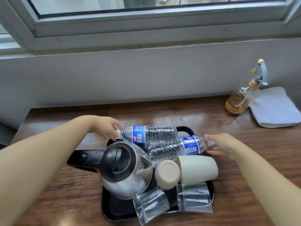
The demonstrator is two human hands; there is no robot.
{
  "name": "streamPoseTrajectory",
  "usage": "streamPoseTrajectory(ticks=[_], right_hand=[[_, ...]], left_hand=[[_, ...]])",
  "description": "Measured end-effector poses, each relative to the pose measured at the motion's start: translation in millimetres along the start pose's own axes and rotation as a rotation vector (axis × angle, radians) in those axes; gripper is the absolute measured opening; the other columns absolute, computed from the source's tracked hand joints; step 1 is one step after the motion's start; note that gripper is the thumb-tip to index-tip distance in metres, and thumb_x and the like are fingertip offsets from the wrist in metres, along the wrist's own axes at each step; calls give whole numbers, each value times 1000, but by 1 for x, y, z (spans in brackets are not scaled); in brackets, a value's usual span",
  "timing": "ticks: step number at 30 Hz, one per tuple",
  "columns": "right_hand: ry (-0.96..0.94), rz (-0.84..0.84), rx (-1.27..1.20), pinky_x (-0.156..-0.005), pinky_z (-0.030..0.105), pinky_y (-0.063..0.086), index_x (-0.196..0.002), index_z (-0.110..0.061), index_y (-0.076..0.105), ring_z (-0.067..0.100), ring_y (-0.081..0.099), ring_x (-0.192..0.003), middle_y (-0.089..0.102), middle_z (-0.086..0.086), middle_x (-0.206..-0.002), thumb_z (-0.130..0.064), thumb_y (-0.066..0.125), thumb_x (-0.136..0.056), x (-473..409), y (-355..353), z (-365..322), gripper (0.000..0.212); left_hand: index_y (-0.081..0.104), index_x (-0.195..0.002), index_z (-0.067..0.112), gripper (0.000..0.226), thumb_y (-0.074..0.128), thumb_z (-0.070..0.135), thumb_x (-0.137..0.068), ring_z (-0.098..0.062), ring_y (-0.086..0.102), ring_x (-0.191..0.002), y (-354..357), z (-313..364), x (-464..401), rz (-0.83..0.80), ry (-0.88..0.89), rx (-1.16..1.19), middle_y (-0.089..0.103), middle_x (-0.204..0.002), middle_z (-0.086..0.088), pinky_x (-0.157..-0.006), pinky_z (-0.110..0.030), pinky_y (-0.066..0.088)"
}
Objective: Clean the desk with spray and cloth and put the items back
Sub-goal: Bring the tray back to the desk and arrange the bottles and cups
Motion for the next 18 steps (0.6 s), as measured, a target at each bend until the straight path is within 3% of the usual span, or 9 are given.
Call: streamPoseTrajectory(ticks=[4,7,10,14,18], right_hand=[[9,17,-72,-63,33,60,-129,5,50,30,62,-96,47,20,-129,-17,68,-89,-4,-1,4,50],[9,38,-56,-62,31,60,-130,4,50,32,57,-111,41,23,-141,-17,69,-88,-3,0,2,51],[6,55,-45,-65,32,59,-129,6,50,30,60,-105,40,24,-143,-17,68,-89,-2,1,1,50],[-37,63,-69,-56,26,59,-122,9,54,27,64,-96,48,23,-136,-16,67,-89,1,-1,-1,44],[-90,61,-6,-76,32,56,-122,9,56,17,64,-76,58,21,-125,-21,69,-88,7,-5,-9,47]], left_hand=[[52,-134,9,49,71,7,-89,-27,67,-112,5,-5,-14,14,61,14,49,-139,-14,-88,-28,59],[57,-115,8,36,75,2,-84,-28,69,-102,3,-7,-17,39,83,70,54,-125,-12,-69,-19,60],[59,-105,11,31,78,4,-82,-19,71,-84,0,-5,-13,36,106,78,59,-110,-10,-69,-19,60],[60,-101,10,32,81,5,-78,-9,68,-68,-11,4,0,66,165,70,57,-89,-6,-69,-20,59],[60,-98,4,25,78,3,-80,-14,73,-72,-22,22,16,123,254,99,68,-93,-14,-66,-20,59]])
Point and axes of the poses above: each hand's wrist, its own x-axis away from the middle knuckle, its own y-axis out of the palm, z = x × y, the point moved 3 cm from there along -x, towards the middle knuckle
